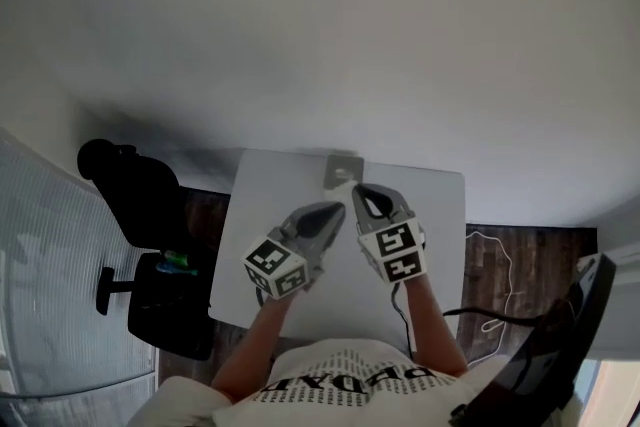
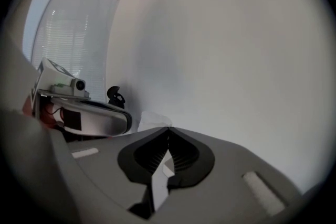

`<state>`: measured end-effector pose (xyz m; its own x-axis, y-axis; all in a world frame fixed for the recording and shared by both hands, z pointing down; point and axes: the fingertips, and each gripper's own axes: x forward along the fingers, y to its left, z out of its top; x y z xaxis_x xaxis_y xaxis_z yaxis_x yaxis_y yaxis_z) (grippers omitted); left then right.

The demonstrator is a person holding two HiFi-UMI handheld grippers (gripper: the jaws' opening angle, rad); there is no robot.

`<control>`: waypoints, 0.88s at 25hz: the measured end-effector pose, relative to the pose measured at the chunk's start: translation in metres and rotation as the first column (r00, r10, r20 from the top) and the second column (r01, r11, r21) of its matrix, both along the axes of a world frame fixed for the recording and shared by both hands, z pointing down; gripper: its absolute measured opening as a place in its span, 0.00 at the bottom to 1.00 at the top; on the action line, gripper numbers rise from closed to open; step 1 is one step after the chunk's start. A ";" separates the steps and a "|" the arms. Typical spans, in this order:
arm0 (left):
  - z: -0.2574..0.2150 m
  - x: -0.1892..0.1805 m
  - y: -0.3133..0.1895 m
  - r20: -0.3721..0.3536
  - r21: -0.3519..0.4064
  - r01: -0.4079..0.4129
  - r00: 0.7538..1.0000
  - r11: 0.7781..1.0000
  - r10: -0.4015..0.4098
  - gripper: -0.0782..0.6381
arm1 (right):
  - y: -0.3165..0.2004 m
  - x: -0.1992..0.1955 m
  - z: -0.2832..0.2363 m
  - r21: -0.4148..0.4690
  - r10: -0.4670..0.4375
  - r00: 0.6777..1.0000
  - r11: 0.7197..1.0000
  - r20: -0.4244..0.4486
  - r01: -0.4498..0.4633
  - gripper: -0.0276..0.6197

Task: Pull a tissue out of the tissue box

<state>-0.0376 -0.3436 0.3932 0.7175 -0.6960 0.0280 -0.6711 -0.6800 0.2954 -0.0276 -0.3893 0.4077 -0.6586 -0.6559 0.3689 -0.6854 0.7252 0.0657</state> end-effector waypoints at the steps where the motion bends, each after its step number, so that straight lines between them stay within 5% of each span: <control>1: -0.002 0.001 0.008 0.003 -0.006 -0.010 1.000 1.000 0.010 0.10 | 0.007 0.001 -0.003 -0.004 0.001 1.000 1.000 0.006 -0.001 0.06; 22: -0.055 0.020 0.040 0.006 0.074 0.052 0.999 0.996 -0.053 0.10 | 0.040 0.033 -0.068 0.084 -0.013 0.995 0.996 0.094 0.005 0.06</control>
